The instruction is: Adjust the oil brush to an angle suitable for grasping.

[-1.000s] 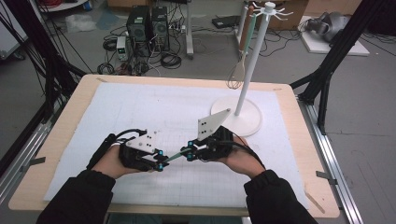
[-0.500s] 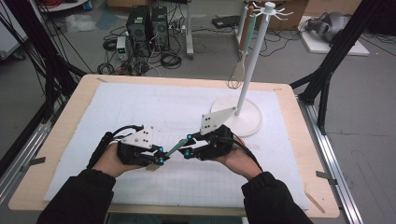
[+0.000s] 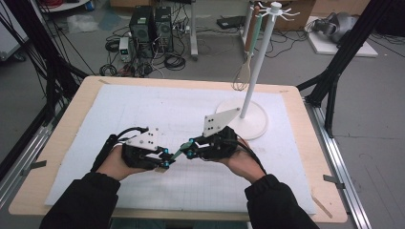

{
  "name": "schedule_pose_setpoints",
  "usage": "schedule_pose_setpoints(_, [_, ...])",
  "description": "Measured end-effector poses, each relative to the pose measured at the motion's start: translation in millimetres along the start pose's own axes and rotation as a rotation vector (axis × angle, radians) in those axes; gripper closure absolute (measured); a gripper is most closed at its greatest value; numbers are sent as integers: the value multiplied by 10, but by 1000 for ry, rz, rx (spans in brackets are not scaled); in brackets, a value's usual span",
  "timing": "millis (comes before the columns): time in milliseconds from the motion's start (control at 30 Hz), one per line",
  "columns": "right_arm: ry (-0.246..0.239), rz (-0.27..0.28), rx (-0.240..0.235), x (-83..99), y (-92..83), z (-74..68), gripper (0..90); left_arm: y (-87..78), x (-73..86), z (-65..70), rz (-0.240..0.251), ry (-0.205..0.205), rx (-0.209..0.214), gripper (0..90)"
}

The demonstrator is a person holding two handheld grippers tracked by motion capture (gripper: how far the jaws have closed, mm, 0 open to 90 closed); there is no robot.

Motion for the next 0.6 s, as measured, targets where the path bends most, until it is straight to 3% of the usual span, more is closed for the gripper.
schedule_pose_setpoints(167, [-16, 8, 9, -32, -27, 8, 834, -4, -4, -10, 3, 2, -7, 819])
schedule_pose_setpoints(400, [6, 25, 14, -41, -22, -2, 831, 27, -25, 4, 0, 24, -11, 843])
schedule_pose_setpoints(600, [0, 33, 10, -59, -26, -5, 833, 32, -17, -20, 10, -3, 13, 803])
Point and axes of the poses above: each handheld gripper's, and its own axes: y roughly forward along the jaws, x roughly out of its underside, z roughly to its right, the point moved 1 cm from there along y, roughly forward along the jaws, and after that the axes turned 13 degrees about x, right-handed, at the moved point
